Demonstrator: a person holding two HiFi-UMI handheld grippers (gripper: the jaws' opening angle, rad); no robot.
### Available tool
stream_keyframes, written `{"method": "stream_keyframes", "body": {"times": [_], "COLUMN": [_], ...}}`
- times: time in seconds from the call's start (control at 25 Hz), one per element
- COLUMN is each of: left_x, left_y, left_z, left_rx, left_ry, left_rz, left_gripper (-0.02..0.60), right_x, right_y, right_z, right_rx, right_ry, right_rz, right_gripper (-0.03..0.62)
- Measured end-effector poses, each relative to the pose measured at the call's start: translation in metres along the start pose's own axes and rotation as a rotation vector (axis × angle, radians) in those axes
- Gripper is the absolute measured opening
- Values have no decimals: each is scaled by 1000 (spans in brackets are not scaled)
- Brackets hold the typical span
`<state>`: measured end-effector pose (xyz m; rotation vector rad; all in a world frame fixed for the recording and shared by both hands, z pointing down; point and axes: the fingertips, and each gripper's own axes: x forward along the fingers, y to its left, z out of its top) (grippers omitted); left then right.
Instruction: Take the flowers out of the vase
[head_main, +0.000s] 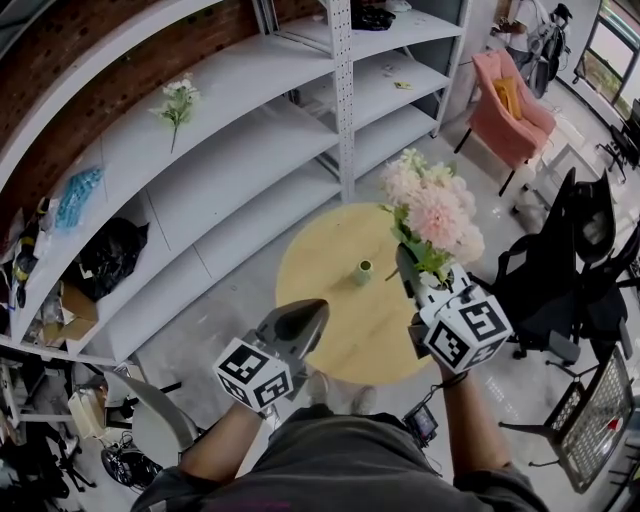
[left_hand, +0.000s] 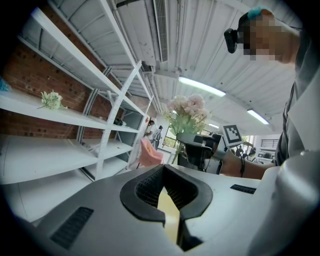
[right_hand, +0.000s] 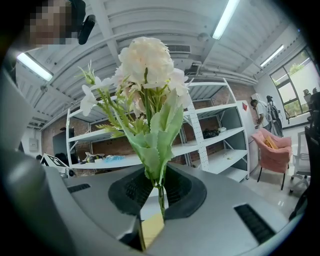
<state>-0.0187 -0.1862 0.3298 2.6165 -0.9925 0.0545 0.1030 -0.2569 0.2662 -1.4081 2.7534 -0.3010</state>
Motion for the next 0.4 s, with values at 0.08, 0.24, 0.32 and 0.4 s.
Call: {"method": "stream_keyframes", "body": {"times": [0.08,0.24,0.32,0.4], "left_x": [-1,-4,-5,-6], "left_y": [0,-2,-1,0], "left_z": [0,-4,-6,-6], "left_rx": [0,-1,0,1], "left_ry": [1,5,6,5], "left_rz": [1,5,7,8], "left_gripper": [9,9,9,9], "right_x": [0,-3,-3,-3], "right_y": [0,0,0,1], "right_z": [0,-4,-5,-6], "right_rx": [-1,3,2,3], "right_ry": [4,10,11,12], "right_rz": [2,-2,-3,-2], "right_gripper": [51,51,49,51]}}
